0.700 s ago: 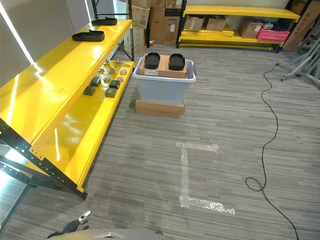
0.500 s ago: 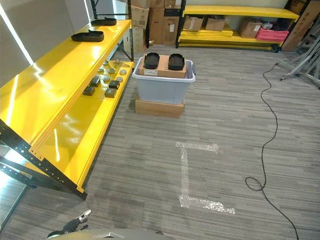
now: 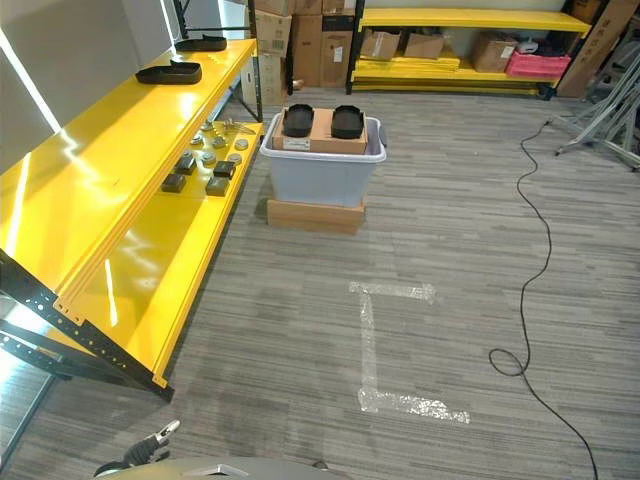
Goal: Move parts from the plastic box to the shelf.
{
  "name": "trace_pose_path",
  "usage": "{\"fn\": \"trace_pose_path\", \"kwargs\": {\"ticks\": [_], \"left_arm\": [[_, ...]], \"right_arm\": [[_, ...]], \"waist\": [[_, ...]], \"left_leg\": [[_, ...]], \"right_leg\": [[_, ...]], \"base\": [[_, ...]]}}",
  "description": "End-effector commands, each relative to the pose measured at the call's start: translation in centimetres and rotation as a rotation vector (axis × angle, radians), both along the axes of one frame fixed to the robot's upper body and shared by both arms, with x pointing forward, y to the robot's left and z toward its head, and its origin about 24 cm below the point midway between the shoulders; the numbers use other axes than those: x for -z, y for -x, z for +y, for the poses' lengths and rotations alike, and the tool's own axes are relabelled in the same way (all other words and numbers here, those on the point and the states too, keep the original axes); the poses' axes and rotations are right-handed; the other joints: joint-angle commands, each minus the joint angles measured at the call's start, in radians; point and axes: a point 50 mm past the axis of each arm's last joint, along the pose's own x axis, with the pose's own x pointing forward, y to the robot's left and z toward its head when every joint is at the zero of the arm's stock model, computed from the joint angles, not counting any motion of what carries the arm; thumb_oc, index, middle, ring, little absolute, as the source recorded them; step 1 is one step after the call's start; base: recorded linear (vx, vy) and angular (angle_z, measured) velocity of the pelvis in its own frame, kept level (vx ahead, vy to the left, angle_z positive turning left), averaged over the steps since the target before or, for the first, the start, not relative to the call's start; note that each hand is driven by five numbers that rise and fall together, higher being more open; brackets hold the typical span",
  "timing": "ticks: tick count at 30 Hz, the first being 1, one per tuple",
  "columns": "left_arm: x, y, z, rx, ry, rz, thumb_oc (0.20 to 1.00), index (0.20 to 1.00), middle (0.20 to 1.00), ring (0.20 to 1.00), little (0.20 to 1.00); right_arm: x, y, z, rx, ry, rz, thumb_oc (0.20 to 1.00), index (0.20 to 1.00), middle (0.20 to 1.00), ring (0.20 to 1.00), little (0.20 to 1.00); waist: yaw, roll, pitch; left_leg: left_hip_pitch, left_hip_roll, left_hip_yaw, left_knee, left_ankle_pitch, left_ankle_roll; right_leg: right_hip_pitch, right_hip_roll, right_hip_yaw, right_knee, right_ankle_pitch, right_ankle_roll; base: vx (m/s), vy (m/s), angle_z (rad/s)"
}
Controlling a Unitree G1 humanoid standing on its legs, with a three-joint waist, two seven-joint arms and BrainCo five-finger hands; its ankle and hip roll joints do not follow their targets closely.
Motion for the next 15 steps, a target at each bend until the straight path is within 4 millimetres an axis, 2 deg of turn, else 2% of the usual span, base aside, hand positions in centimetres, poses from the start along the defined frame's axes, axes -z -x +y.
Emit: {"fn": "trace_pose_path", "kwargs": {"ticks": [1, 9, 15], "left_arm": [[-0.1, -1.3, 0.0, -0.005, -0.041, -0.015, 1.0, 1.0, 1.0, 1.0, 1.0], [0.1, -0.9, 0.4, -0.013, -0.079, 0.033, 1.0, 1.0, 1.0, 1.0, 1.0], [0.0, -0.8, 1.4, -0.01, -0.148, 0.065, 1.0, 1.0, 1.0, 1.0, 1.0]], "right_arm": [[-0.2, 0.1, -0.6, -0.036, 0.049, 0.038, 1.0, 1.0, 1.0, 1.0, 1.0], [-0.1, -0.2, -0.3, 0.033, -0.028, 0.018, 1.0, 1.0, 1.0, 1.0, 1.0], [-0.1, -1.1, -0.5, 0.06, -0.097, -0.069, 1.0, 1.0, 1.0, 1.0, 1.0]], "waist": [[0.02, -0.027, -0.01], [0.028, -0.038, -0.013], [0.029, -0.054, -0.012]], "left_leg": [[-0.021, -0.006, 0.059, 0.055, -0.084, -0.011], [-0.017, -0.007, 0.053, 0.053, -0.081, -0.011], [-0.015, -0.002, 0.057, 0.056, -0.081, -0.013]], "right_leg": [[-0.04, -0.044, 0.019, 0.027, -0.021, 0.077], [-0.034, -0.045, 0.013, 0.024, -0.016, 0.079], [-0.033, -0.042, 0.012, 0.025, -0.012, 0.082]], "base": [[0.0, 0.0, 0.0], [0.0, -0.004, 0.0], [0.01, -0.04, 0.01]]}}
